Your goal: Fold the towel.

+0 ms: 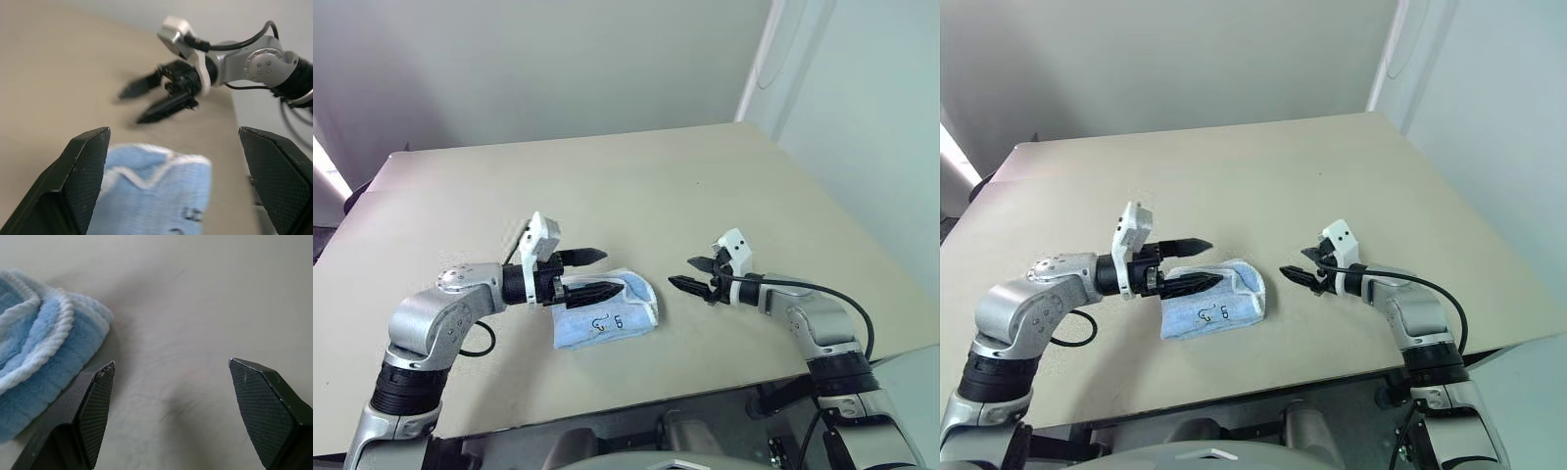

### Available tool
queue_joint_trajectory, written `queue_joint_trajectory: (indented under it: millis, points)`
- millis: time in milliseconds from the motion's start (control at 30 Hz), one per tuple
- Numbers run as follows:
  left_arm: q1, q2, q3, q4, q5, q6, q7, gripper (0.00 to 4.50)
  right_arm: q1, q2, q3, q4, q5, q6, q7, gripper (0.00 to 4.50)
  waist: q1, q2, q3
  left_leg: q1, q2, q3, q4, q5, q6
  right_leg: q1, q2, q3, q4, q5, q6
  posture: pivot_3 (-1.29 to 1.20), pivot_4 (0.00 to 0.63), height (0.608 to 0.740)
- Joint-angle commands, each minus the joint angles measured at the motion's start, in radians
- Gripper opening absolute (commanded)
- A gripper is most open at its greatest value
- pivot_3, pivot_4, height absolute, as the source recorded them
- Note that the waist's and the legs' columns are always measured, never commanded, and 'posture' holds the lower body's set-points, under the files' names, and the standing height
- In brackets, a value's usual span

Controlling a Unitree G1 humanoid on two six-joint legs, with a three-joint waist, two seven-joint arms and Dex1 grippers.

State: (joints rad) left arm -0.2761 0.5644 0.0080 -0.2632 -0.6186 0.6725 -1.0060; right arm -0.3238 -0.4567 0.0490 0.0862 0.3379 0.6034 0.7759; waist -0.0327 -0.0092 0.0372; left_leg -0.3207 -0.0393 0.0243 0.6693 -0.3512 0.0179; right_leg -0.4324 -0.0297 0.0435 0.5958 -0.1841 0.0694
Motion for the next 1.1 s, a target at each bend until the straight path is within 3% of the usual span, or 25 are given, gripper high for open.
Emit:
queue_joint_trajectory:
  millis: [33,167,400,633,800,833,900,1100]
  points:
    - [-0.007,-0.019,-0.050,0.097,0.074,-0.130,-0.039,4.45,-0.023,0.004,-0.027,-0.006,0.005,-0.025,-0.009,3.89,0.000,0.000,0.000,0.000,0.000,0.000,0.000,0.000,0.000,0.002,0.001,0.000,0.000,0.000,0.000,0.00,0.000,0.740]
    - [-0.001,-0.062,-0.113,0.164,0.125,-0.219,-0.067,4.45,-0.027,0.007,-0.041,-0.009,0.013,-0.025,-0.022,3.89,-0.004,0.000,0.000,0.000,0.000,0.001,0.000,-0.001,0.002,0.005,0.001,0.000,-0.001,0.000,0.001,0.00,0.000,0.740]
    - [0.034,-0.107,-0.270,0.389,0.335,-0.491,-0.099,4.45,-0.034,0.005,-0.060,-0.013,0.018,-0.016,-0.033,3.89,-0.008,0.000,0.000,0.000,0.001,0.001,0.000,-0.001,0.003,0.005,0.001,0.000,0.000,0.001,0.004,0.00,0.000,0.740]
    - [-0.006,-0.229,-0.254,0.593,0.373,-0.632,-0.062,4.45,-0.024,-0.015,-0.062,-0.046,0.026,0.016,-0.026,3.89,0.013,0.004,-0.003,0.000,0.001,0.000,0.009,-0.003,0.005,0.006,0.000,-0.001,0.001,0.002,0.005,0.00,0.000,0.740]
    - [-0.006,-0.246,-0.203,0.518,0.307,-0.589,-0.085,4.45,-0.025,-0.016,-0.064,-0.080,0.087,0.096,0.011,3.89,0.020,0.004,-0.003,0.000,0.001,0.001,0.017,-0.003,0.006,0.007,0.000,0.000,0.000,0.003,0.010,0.00,0.000,0.740]
    - [0.000,-0.239,-0.193,0.486,0.286,-0.566,-0.095,4.46,-0.024,-0.017,-0.061,-0.089,0.104,0.115,0.027,4.06,0.019,0.004,-0.003,0.000,0.001,0.001,0.017,-0.003,0.006,0.007,0.000,0.000,0.000,0.003,0.010,0.00,0.000,0.740]
    - [0.023,-0.201,-0.180,0.394,0.238,-0.497,-0.126,4.47,-0.016,-0.023,-0.047,-0.107,0.132,0.157,0.056,4.47,0.018,0.004,-0.003,-0.001,0.002,0.001,0.016,-0.003,0.007,0.006,0.000,0.000,0.000,0.003,0.010,0.00,0.000,0.740]
    - [0.108,-0.043,-0.129,0.166,0.143,-0.352,-0.184,4.47,-0.094,-0.020,-0.067,-0.045,0.272,0.439,0.088,4.49,0.010,0.004,-0.001,-0.001,0.004,0.001,0.014,-0.005,0.009,0.003,0.001,0.000,0.000,0.005,0.007,0.00,0.000,0.740]
